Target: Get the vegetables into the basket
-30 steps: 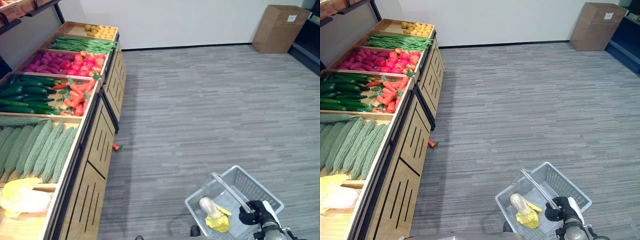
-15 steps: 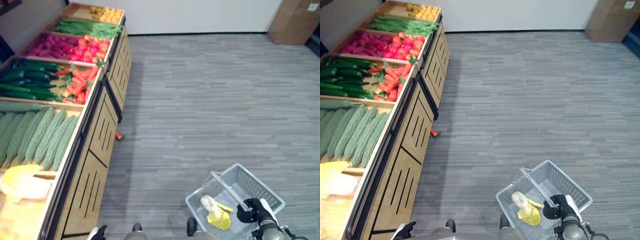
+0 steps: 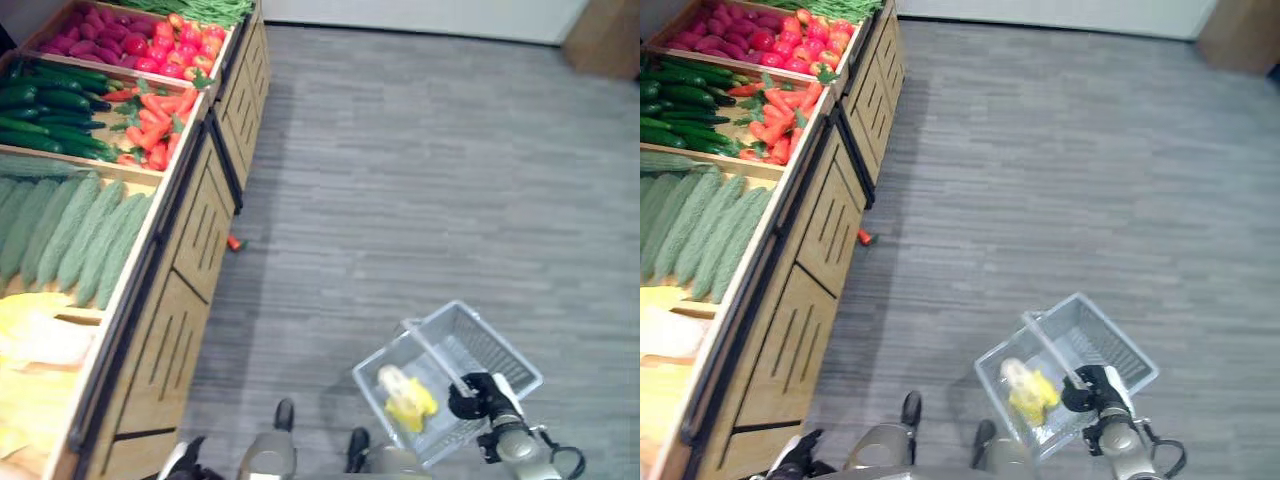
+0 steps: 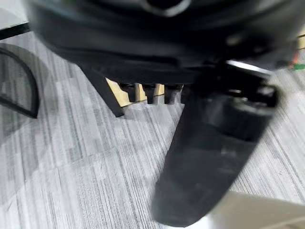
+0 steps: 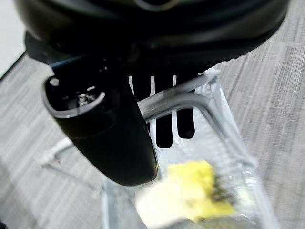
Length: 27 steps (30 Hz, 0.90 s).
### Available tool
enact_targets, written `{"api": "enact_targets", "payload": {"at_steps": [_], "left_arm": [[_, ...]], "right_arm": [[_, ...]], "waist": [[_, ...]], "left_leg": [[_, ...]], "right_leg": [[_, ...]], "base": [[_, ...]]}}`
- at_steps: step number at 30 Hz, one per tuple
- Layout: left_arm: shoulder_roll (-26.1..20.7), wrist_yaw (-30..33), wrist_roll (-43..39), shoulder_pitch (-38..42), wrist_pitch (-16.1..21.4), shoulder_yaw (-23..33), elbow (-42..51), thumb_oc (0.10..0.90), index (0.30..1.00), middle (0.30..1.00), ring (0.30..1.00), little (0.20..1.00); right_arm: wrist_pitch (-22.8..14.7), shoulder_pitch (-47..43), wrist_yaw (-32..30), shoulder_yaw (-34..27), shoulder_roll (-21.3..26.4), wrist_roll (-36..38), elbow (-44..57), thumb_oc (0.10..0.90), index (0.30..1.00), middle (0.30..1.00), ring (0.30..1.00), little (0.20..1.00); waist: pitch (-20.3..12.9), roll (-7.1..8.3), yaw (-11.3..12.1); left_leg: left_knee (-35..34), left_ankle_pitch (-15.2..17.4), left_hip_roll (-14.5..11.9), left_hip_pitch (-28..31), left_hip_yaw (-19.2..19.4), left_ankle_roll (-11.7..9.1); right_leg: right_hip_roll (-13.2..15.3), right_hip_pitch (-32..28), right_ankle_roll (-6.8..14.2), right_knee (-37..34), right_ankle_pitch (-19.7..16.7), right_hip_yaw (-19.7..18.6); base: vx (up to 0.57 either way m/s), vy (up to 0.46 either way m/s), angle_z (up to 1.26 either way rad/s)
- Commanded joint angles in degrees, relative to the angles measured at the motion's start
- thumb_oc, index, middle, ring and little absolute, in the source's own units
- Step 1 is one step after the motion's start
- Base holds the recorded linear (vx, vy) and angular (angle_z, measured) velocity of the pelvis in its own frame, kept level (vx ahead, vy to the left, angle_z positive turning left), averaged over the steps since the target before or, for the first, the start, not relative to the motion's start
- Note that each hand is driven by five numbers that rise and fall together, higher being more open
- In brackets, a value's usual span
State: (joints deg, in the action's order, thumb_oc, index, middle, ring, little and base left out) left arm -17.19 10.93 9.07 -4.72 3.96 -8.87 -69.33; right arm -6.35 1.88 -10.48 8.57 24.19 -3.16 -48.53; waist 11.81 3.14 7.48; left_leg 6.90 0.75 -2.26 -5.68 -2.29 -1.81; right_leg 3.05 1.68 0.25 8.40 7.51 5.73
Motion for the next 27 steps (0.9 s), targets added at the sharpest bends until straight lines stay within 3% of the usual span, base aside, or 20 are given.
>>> {"api": "enact_targets", "payload": {"at_steps": [1,4,10,16,27], "left_arm": [[-1.2,1.2,2.1,1.7,0.8,0.1,-1.8,0.9,1.0,1.0,1.0,1.0],[-1.7,1.3,2.1,2.1,0.9,-0.2,-0.8,0.9,1.0,1.0,1.0,1.0],[-3.1,2.0,1.3,3.2,1.3,-0.8,1.7,0.9,1.0,1.0,1.0,1.0],[-3.0,1.8,3.1,3.0,1.2,-1.9,0.9,0.9,1.0,1.0,1.0,1.0],[-3.0,1.5,6.1,2.1,1.0,-3.0,-0.3,0.9,1.0,1.0,1.0,1.0]], "right_arm": [[-4.4,-0.2,-2.9,-2.9,5.7,0.3,6.9,0.4,0.3,0.3,0.3,0.3],[-4.0,-1.0,-2.6,-2.4,4.8,0.4,7.0,0.4,0.3,0.3,0.3,0.3],[-3.6,-2.9,-2.5,-1.0,3.7,0.2,6.6,0.4,0.3,0.3,0.3,0.3],[-3.5,-2.7,-2.3,-0.9,3.5,-0.1,7.0,0.4,0.3,0.3,0.3,0.3],[-3.9,-1.6,-1.7,-0.6,2.9,-0.6,5.9,0.4,0.3,0.3,0.3,0.3]], "waist": [[-4.0,-0.4,-1.1],[-5.0,0.4,-0.7],[-5.1,1.31,-0.5],[-5.5,2.04,-0.6],[-6.1,2.37,-0.8]], "left_leg": [[-6.2,-10.0,0.4,-7.3,-0.7,-1.5],[-4.2,-7.6,1.5,-7.3,1.2,0.1],[-3.4,-5.7,3.0,-7.3,2.3,1.5],[-5.1,-5.8,3.6,-6.6,2.6,2.0],[-6.9,-5.6,3.8,-4.5,2.6,2.0]], "right_leg": [[2.0,-10.4,6.0,-5.5,-0.2,-0.2],[4.2,-9.5,7.5,-4.9,-1.1,-1.6],[5.8,-7.9,8.9,-4.2,-5.5,-2.6],[6.3,-7.4,9.8,-5.0,-8.6,-2.8],[6.3,-8.4,10.2,-5.8,-9.4,-2.2]], "base": [[0.23,0.195,-0.39],[0.17,0.17,-0.22],[0.09,0.1,-0.19],[0.03,0.03,-0.02],[0.01,0.005,-0.02]]}}
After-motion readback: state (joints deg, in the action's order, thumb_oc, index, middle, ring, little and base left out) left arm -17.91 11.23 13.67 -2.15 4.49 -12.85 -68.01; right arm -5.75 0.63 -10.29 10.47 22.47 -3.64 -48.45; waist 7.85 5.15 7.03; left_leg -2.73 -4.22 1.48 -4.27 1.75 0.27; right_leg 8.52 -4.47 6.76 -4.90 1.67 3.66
